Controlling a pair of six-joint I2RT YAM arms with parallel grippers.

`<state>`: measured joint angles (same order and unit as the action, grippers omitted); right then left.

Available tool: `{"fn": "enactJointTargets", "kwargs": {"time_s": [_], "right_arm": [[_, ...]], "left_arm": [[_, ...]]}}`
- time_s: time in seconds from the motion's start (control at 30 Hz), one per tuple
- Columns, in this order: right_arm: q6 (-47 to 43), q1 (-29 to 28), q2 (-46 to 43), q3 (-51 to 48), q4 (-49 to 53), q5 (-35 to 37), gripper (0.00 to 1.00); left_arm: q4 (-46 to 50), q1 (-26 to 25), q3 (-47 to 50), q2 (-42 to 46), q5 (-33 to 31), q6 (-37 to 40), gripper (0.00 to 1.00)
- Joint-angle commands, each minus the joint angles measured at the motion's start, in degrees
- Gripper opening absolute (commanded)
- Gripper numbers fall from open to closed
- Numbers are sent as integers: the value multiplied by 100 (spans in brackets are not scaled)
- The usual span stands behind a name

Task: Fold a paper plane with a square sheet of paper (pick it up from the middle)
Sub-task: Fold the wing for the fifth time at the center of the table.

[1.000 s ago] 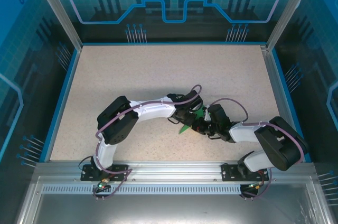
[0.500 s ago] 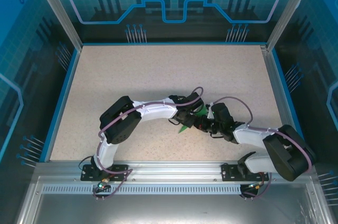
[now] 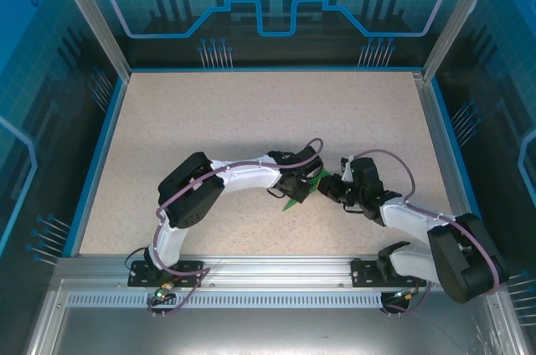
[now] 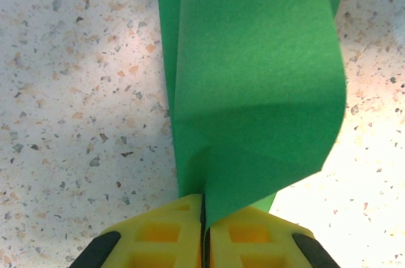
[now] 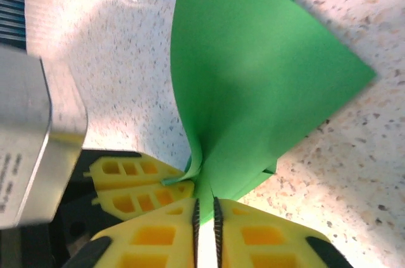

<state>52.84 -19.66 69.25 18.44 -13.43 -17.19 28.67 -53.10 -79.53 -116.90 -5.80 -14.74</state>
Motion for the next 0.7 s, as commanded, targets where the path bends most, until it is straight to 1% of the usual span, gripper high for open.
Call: {"fn": "enactJointTargets", "kwargs": {"time_s": [0.0, 0.07, 0.17, 0.27, 0.5, 0.67], "right_arm": [[97, 218, 131, 205, -169, -333, 25], [220, 310, 266, 242, -493, -453, 31], [339, 363, 498, 353, -726, -604, 33], [336, 365, 716, 469, -715, -645, 34], [515, 360, 1118, 493, -1113, -792, 34], [564, 409, 1284, 519, -1156, -867, 31]], "left_arm": [[-91, -86, 233, -66, 97, 186, 11], [-133, -88, 279, -48, 97, 221, 11], [-132, -86, 288, -44, 100, 261, 11], [-134, -86, 298, -33, 86, 269, 11], [-184, -90, 325, 0, 122, 277, 11], [-299, -87, 447, 79, 132, 323, 12]]}}
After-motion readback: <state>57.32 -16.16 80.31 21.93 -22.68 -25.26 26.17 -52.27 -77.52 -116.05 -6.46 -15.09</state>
